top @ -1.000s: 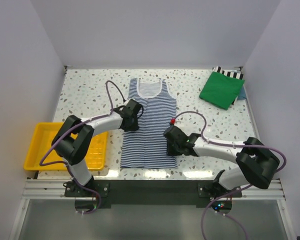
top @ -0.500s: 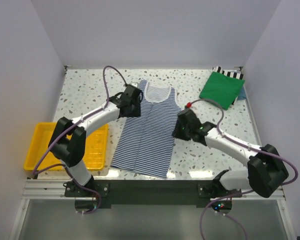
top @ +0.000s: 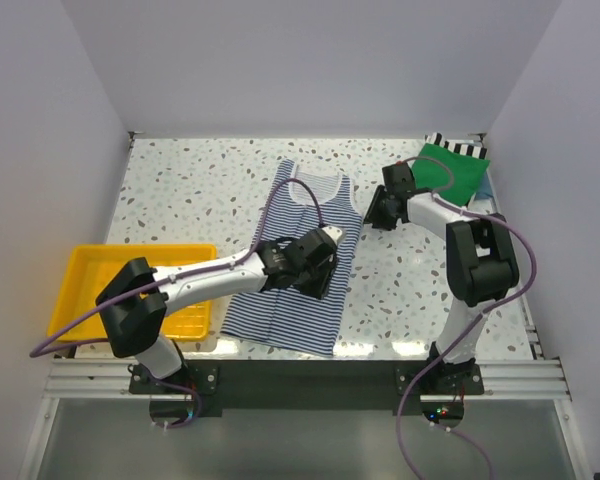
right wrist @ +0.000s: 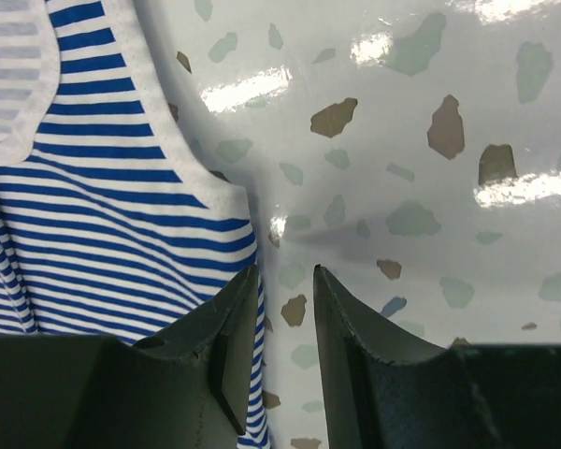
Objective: Fold and stack the tank tops
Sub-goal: Fold the tank top
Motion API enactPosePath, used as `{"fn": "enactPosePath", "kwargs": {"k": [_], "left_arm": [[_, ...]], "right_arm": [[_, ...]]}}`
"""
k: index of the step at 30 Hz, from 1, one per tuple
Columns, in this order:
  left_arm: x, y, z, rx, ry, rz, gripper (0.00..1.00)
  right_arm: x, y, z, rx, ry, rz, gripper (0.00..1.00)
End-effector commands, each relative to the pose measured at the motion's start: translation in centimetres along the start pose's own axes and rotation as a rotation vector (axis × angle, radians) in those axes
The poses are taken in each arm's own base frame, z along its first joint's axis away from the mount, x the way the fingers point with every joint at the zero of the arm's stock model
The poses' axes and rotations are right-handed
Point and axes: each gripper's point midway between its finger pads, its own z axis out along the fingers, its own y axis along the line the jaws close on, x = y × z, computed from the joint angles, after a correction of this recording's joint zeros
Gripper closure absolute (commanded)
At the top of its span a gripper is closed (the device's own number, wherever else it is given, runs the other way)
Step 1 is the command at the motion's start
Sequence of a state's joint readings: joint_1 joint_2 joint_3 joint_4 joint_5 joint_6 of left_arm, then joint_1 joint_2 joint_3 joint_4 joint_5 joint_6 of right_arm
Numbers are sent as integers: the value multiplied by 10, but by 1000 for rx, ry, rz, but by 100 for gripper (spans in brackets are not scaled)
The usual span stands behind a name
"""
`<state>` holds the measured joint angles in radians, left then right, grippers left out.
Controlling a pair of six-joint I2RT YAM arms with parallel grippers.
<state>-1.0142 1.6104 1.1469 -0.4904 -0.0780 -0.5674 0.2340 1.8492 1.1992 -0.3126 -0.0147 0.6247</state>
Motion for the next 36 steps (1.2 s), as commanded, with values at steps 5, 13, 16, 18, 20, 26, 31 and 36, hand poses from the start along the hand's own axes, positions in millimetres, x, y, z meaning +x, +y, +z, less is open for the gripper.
{"fn": "enactPosePath", "kwargs": {"k": [5,13,16,18,20,26,31,36], "left_arm": [[28,-42,-3,118,53,82,57],[64,-55,6,111,136,153,55],[75,-63,9,120,158,176,54],[82,-66,11,120,173,186,54],[88,-71,11,126,183,195,54],[107,-74,13,116,227,218,55],[125,-75,11,113,281,228,56],[133,-76,14,115,305,240,59]], "right_arm": [[-24,16,10,-49,-53,-14,66],[-20,17,3,-82,-82,20,66],[-21,20,7,-84,-69,15,66],[-19,19,12,-83,-57,10,66],[-19,19,14,-84,-58,12,66],[-19,18,11,-78,-64,12,67],[-25,20,1,-79,-82,8,67],[-29,22,-3,-82,-90,3,67]]}}
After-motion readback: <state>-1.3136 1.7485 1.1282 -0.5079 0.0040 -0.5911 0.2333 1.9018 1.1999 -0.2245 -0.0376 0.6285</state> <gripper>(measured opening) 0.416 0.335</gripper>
